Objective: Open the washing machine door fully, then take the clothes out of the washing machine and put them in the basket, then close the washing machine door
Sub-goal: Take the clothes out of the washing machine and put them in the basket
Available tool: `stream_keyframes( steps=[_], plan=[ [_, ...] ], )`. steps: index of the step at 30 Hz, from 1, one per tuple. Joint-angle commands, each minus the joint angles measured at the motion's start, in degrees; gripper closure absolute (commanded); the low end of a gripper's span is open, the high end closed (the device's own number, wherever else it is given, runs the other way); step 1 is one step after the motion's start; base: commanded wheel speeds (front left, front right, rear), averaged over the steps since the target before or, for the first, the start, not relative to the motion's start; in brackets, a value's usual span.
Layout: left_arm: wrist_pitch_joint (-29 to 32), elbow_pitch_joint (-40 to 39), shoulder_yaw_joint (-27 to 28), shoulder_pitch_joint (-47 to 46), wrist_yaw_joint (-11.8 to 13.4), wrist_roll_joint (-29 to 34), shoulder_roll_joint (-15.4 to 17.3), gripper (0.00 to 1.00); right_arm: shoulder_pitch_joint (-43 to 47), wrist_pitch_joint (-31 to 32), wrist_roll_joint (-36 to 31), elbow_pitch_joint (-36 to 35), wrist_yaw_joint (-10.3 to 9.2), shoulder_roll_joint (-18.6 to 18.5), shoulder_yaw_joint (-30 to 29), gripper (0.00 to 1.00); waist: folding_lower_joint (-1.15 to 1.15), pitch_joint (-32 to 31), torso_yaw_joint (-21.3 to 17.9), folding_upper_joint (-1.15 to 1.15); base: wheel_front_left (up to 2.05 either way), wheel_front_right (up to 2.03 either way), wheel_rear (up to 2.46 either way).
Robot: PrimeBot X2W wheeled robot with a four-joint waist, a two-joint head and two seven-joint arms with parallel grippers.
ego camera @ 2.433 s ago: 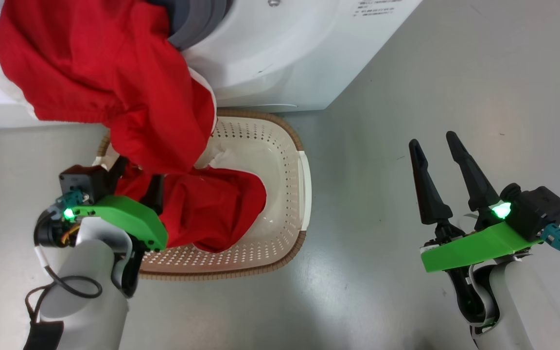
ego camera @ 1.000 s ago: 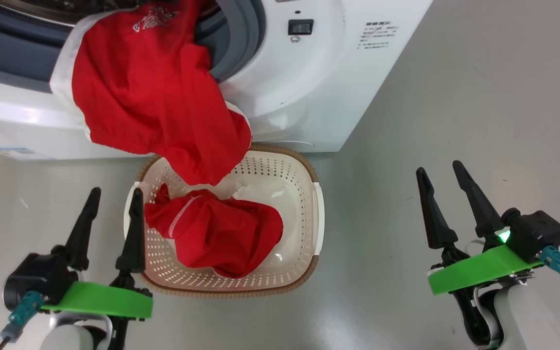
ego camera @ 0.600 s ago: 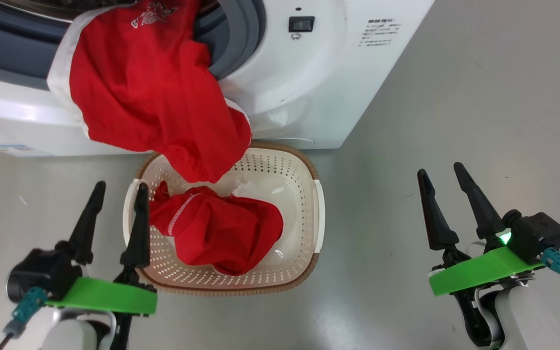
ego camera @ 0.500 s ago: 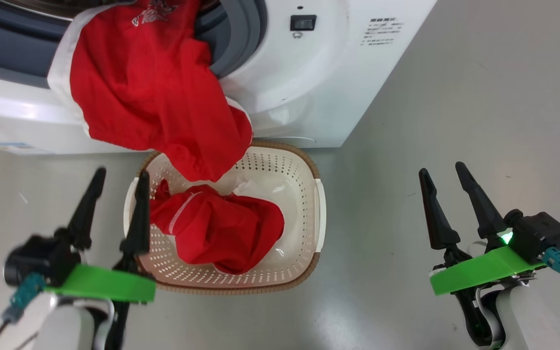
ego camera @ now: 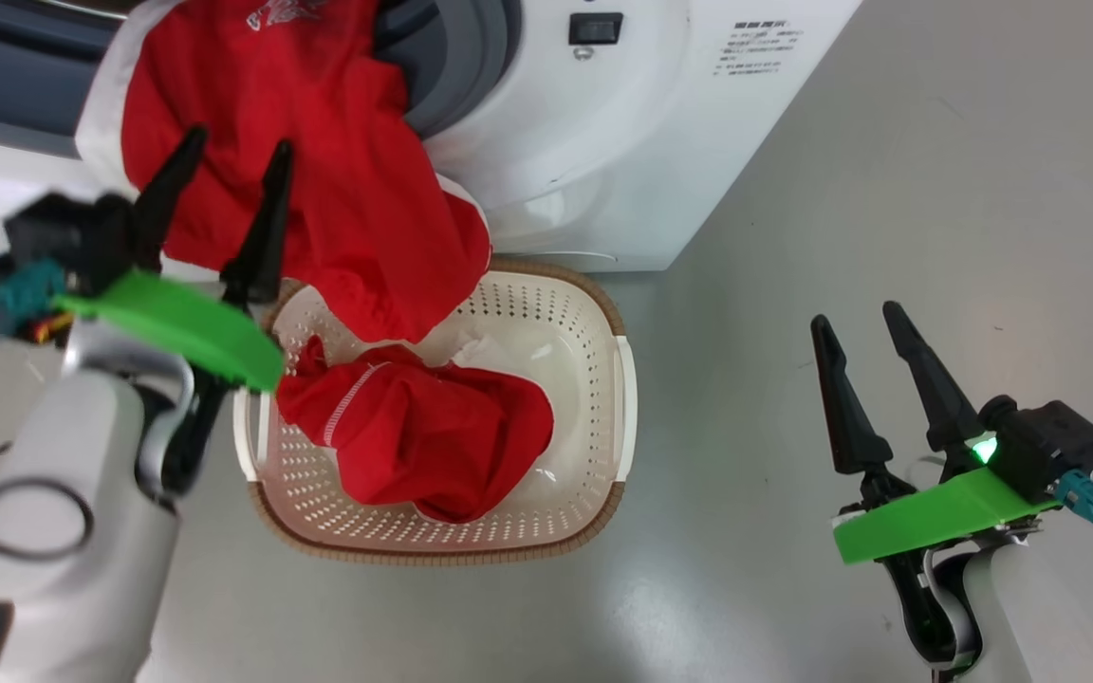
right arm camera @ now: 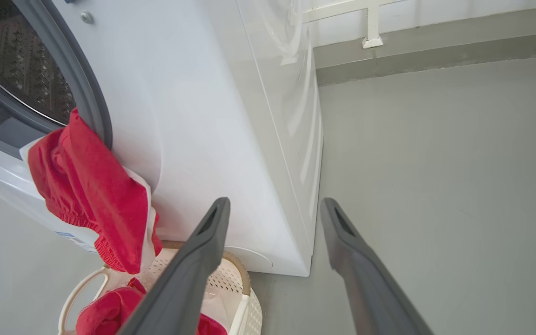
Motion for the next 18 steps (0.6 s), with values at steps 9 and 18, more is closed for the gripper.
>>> stream_keyframes(
  steps=[9, 18],
  plan=[
    [6.9, 8.3, -6.4, -13.2, -0.3, -7.5, 4.8, 0.0, -1.0, -0.4, 0.6, -1.9, 0.28, 0.1, 1.5, 0.0, 0.0, 2.1, -1.0, 0.0, 0.0, 0.0, 0.0],
    [11.6, 17.2, -13.0, -21.3, -0.3, -11.8, 5.5, 0.0, -1.7, -0.4, 1.1, -1.8, 0.28, 0.1, 2.2, 0.0, 0.0, 2.9, -1.8, 0.0, 0.0, 0.0, 0.0]
  ],
)
